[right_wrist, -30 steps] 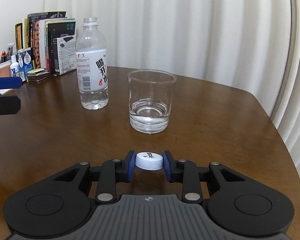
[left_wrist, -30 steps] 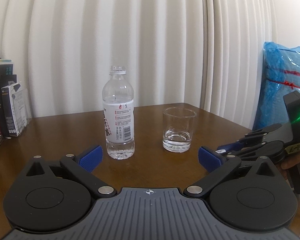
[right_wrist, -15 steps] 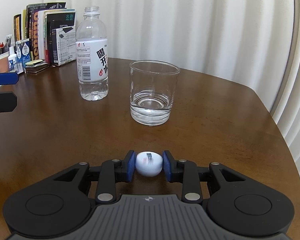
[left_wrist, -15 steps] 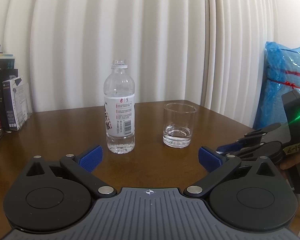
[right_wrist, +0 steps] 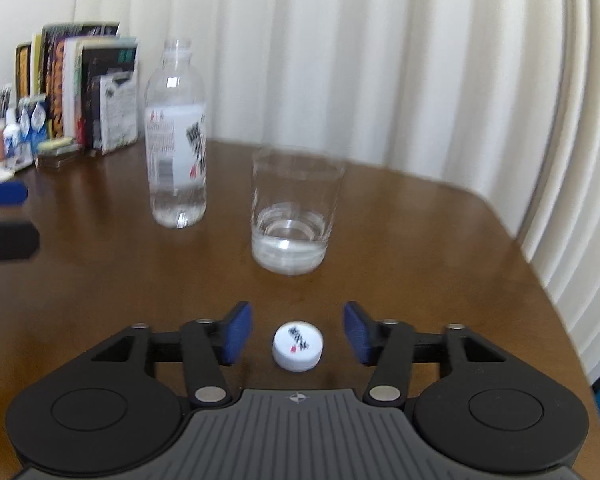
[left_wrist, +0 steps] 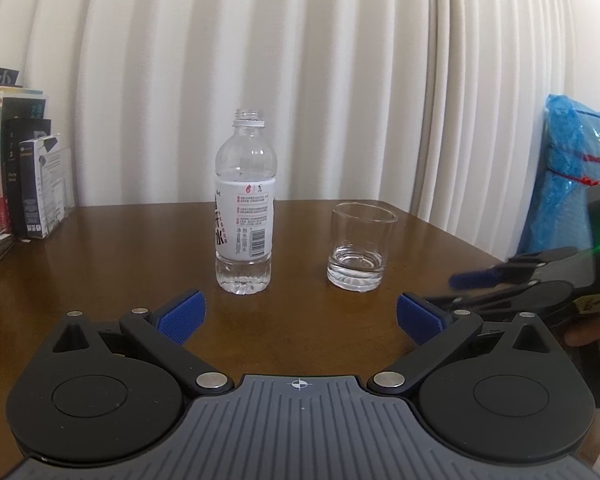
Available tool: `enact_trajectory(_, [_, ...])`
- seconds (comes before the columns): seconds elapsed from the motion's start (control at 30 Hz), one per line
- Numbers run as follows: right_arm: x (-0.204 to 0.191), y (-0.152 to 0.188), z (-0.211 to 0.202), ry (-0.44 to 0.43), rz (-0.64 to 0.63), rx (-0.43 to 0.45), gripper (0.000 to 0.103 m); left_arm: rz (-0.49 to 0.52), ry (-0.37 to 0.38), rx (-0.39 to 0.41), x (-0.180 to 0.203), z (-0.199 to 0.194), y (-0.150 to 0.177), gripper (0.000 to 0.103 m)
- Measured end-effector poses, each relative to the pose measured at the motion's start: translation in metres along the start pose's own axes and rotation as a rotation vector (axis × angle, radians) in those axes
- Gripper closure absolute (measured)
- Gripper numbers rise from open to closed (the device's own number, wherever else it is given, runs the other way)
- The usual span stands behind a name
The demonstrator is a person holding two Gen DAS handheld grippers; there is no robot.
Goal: Unscrew bottle cap and pour
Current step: 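Open the right tool to release the cap on the table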
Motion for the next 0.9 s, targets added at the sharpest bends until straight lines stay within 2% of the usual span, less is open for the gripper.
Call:
enact_trajectory(0.13, [-0.004, -0.013, -0.021, 0.04, 0.016, 0.101, 0.03, 0.008, -0.043, 0.017, 0.005, -0.008, -0.002, 0.0])
enact_trajectory(0.23, [-0.006, -0.019, -0.039, 0.072, 0.038, 0.171, 0.025, 0.018, -0.073, 0.039, 0.009, -0.015, -0.004, 0.0])
enact_trajectory(0.37, [-0.006, -0.023, -0.058, 0.11, 0.083, 0.236, 0.003, 0.035, -0.124, 0.074, 0.016, -0.03, -0.006, 0.0])
enact_trajectory(0.57, [-0.003, -0.029, -0.085, 0.167, 0.123, 0.338, 0.0, 0.054, -0.191, 0.138, 0.024, -0.05, -0.008, 0.0])
enact_trajectory(0.67, [-0.005, -0.026, -0.095, 0.182, 0.146, 0.373, 0.0, 0.059, -0.197, 0.143, 0.029, -0.056, -0.005, 0.0])
enact_trajectory(0.8, [-0.011, -0.018, -0.106, 0.202, 0.102, 0.419, 0.0, 0.098, -0.209, 0.168, 0.036, -0.065, -0.002, 0.0])
enact_trajectory(0.9, [-0.01, -0.013, -0.111, 0.225, 0.103, 0.448, 0.0, 0.083, -0.216, 0.184, 0.039, -0.071, 0.001, 0.0])
Point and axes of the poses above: each gripper's, at about its wrist camera, not at the fingertips, and z roughly the way its jaws point, x to its right, y to its underside, the point moved 9 cm from there along z, roughly the way its jaws point, and after that the axes turned 14 degrees about x, right-handed, at the moved point
